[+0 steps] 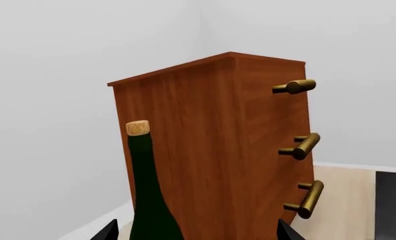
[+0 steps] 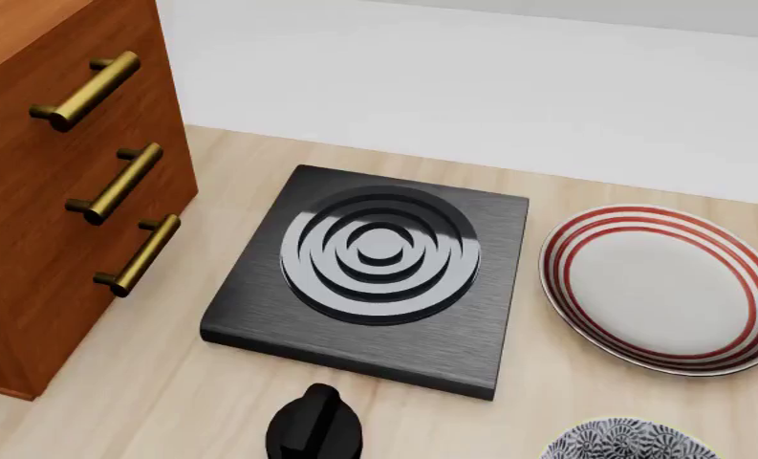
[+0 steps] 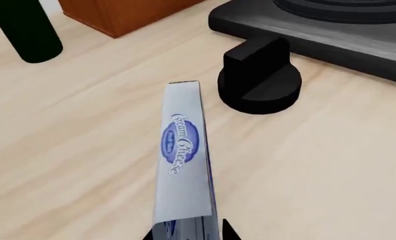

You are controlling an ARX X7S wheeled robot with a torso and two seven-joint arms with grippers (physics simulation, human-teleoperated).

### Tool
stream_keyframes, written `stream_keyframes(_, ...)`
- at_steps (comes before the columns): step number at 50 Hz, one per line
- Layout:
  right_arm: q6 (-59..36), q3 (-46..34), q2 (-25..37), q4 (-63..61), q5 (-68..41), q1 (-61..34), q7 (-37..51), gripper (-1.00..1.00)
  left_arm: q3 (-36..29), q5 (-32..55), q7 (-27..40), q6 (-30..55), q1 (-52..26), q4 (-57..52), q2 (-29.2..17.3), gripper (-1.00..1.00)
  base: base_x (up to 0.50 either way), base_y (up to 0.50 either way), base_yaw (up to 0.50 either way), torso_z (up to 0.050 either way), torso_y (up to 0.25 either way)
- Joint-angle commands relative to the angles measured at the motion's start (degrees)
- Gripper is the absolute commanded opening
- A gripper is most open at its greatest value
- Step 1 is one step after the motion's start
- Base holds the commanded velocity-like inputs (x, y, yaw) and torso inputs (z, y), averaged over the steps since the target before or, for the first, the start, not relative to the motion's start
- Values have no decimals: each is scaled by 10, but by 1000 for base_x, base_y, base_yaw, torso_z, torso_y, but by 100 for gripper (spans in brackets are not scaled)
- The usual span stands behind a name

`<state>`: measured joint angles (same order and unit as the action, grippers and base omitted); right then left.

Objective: Pick up the cream cheese and put it in the bowl.

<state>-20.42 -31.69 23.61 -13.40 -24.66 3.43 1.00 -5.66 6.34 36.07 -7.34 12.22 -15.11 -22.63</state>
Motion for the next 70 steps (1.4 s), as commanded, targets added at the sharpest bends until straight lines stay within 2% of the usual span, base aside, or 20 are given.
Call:
stream_keyframes(1,5,-21,9,-27,20,10,-5,-100,0,1,1,-2,1,0,-1,100,0,0,0,0,0)
stream_keyframes(12,-2,-17,35,-107,38,31,31,-100,-2,5,0,-1,-5,10,0,100,0,0,0,0,0)
stream_keyframes(38,-30,56,96,-266,33,91,131,-100,-6,3,2,2,-4,0,-4,100,0,0,0,0,1)
stream_keyframes(49,-54,112,119,-326,-2,95,166,-100,-5,6,3,-2,-1,-1,-5,100,0,0,0,0,0)
stream_keyframes(66,-127,219,151,-392,-116,55,229,-100,-7,7,3,-6,-1,4,-6,100,0,0,0,0,1)
stream_keyframes(70,-150,266,166,-412,-166,49,258,-100,-7,8,3,-6,-1,6,-7,100,0,0,0,0,0)
